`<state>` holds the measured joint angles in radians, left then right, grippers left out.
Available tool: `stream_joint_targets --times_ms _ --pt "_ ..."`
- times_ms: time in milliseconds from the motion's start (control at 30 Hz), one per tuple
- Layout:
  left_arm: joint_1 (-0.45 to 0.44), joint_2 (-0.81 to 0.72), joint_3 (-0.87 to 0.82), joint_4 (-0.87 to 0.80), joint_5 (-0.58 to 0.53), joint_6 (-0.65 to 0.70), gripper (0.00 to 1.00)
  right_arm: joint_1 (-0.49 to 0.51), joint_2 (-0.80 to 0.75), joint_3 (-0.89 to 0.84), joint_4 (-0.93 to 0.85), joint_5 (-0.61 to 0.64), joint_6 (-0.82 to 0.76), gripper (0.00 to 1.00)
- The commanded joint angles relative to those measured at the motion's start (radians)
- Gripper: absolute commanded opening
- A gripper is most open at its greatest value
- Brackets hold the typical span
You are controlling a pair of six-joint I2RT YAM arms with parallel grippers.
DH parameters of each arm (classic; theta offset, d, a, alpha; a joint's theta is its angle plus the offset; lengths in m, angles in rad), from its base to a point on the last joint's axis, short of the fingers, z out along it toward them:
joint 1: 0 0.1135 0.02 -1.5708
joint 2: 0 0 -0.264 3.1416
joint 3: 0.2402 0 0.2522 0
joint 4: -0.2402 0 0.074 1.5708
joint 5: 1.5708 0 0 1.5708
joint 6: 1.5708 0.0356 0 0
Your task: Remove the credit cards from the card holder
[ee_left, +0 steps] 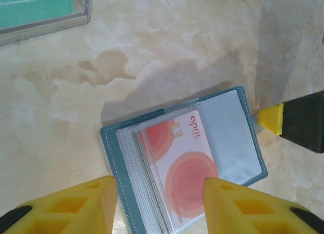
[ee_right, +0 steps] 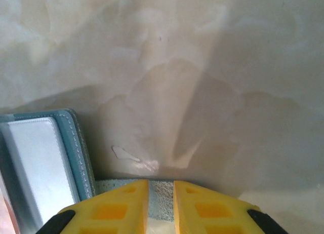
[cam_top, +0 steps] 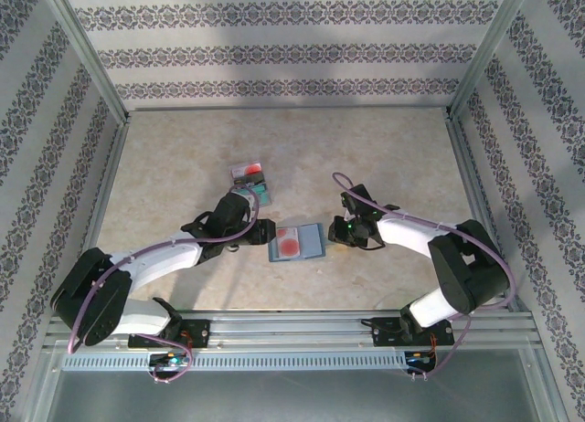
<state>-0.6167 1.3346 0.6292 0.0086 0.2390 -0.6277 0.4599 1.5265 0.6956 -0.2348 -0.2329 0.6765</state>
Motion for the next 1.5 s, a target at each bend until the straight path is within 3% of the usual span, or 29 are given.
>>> stream_joint_targets --times_ms 0,333,667,867,1033,1467 --pt "-0.023 0.038 0.038 -0.014 0.0 0.04 0.43 -0.012 0.045 -0.007 0.011 -0.011 -0.012 0.24" --pt "-0.057 0.177 0.052 0.063 0.072 0.023 0.22 -0.011 -0.093 0.019 -0.062 -0.017 0.0 0.26" --pt "-0.057 0.226 0.05 0.125 0.111 0.027 0.18 0.055 -0.275 0.014 -0.034 0.001 0.072 0.29" --pt "-0.057 0.219 0.033 0.115 0.062 0.011 0.17 0.092 -0.247 0.013 0.029 -0.03 0.097 0.31" --pt "-0.058 0.168 0.013 0.078 0.002 -0.006 0.21 0.16 -0.097 0.069 0.075 -0.068 0.09 0.31" --pt "-0.061 0.231 0.031 0.117 0.033 -0.016 0.2 0.179 0.032 0.093 0.171 -0.121 0.102 0.29"
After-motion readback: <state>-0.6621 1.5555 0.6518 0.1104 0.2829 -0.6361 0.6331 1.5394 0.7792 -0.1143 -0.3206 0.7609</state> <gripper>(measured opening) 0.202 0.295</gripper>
